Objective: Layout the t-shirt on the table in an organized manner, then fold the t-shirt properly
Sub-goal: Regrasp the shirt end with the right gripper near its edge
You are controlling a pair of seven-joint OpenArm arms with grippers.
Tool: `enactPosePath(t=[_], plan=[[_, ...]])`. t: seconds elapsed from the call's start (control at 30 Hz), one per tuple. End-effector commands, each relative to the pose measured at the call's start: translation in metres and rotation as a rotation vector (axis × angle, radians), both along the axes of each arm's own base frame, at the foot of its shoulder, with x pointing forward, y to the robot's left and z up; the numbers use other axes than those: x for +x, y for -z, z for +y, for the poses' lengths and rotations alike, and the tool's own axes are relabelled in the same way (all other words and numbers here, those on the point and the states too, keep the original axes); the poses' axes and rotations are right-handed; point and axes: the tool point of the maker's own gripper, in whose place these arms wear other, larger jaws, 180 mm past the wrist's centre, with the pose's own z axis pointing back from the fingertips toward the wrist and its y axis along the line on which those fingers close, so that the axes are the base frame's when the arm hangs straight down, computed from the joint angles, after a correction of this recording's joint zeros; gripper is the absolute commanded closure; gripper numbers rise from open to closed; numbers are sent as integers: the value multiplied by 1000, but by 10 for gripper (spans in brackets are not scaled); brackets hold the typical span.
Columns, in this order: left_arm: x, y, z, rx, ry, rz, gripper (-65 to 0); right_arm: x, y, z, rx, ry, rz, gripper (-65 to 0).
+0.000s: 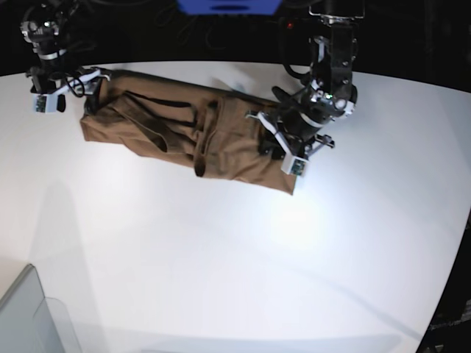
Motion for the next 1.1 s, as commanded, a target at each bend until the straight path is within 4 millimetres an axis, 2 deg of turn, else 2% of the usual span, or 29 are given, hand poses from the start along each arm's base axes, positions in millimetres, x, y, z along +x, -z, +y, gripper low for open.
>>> enactPosePath(t=[0.0,0.13,0.37,0.57,0.73,0.9,0.97,1.07], plan=[[-56,48,10,129,60,259,-149,10,-18,-7,-27,2,-65,-463],[-55,47,9,128,63,257,-149,14,-18,-10,-31,-7,-68,-502],[-56,48,10,129,60,259,-149,33,-13,-16,-9,-3,-89,-519],[-56,48,11,129,59,259,-149,37,13,-27,39,12,-47,-516],[-56,48,11,129,59,259,-149,28,38,-33,77,25,13,-515],[-56,48,11,129,59,259,-149,20,48,-32,92,23,48,-515],[-56,48,11,129,59,259,-149,12,52,-28,98,22,66,-515],[-56,48,11,129,59,259,-149,8,59,-11,129,8,80,-515]])
